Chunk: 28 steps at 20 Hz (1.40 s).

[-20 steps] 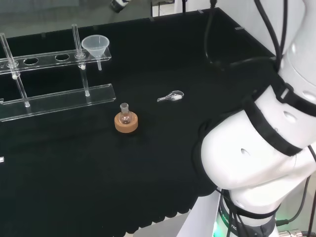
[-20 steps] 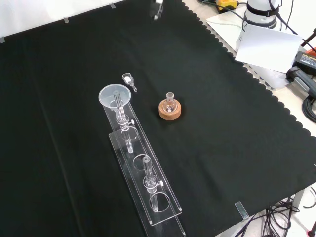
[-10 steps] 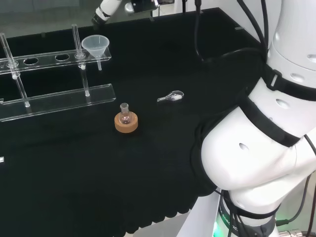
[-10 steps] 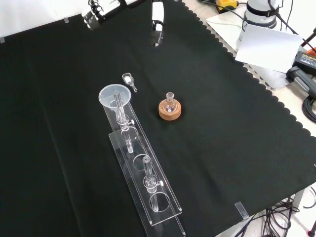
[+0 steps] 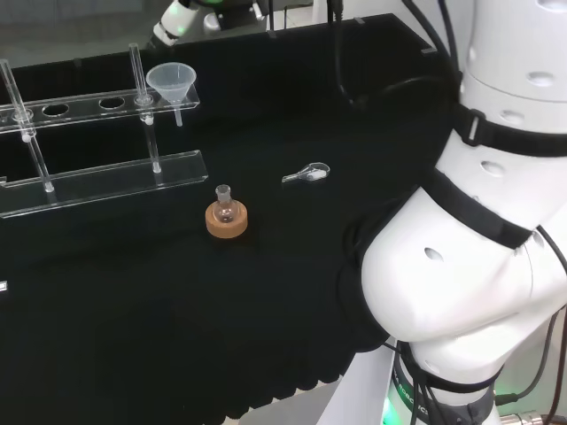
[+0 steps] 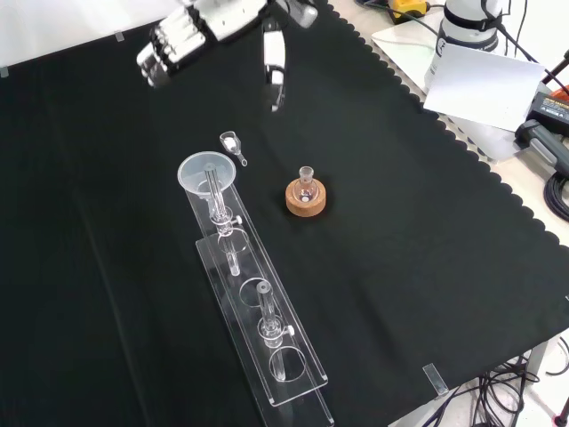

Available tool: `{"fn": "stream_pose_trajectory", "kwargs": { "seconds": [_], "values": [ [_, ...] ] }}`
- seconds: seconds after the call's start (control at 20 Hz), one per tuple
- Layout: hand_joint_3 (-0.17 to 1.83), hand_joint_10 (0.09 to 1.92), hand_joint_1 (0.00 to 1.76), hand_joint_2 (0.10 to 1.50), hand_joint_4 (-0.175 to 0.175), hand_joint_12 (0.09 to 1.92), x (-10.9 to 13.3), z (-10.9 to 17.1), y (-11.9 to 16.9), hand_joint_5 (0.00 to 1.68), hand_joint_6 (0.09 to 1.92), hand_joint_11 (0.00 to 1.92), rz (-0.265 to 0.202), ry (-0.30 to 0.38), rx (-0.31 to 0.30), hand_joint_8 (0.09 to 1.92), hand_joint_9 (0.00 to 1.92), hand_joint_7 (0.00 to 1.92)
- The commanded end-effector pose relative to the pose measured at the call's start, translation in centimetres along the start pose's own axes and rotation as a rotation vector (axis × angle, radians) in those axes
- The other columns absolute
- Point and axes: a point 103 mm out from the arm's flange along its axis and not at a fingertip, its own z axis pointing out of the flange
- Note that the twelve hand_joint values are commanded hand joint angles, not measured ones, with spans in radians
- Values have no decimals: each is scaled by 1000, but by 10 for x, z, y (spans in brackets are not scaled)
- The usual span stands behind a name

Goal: Pick up the funnel from the transparent funnel stand.

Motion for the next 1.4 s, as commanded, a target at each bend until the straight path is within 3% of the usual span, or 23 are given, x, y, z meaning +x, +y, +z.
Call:
{"fn": "stream_pose_trajectory", "kwargs": {
  "seconds": [0.05,0.3,0.35,0.4,0.45,0.5,0.6,1.4],
  "values": [
    [3,87,629,581,-15,1312,13,20,27,0,87,0,-36,4,41,87,0,0],
    [3,87,629,584,-17,1293,10,33,33,0,87,0,-45,12,61,87,0,0],
    [3,87,630,584,-15,1179,9,35,34,0,87,0,-46,12,61,87,0,0],
    [3,87,631,585,-13,945,8,37,34,0,87,0,-45,13,59,87,0,0],
    [3,87,630,587,-11,567,7,38,34,0,87,0,-43,13,53,87,0,0],
    [3,87,628,589,-9,302,6,39,34,0,87,0,-43,15,46,87,0,0],
    [3,87,625,590,-6,87,5,41,35,0,87,0,-42,20,38,87,0,0],
    [3,87,609,591,-17,87,23,71,59,0,87,0,-89,4,131,87,0,0]
  ]
}}
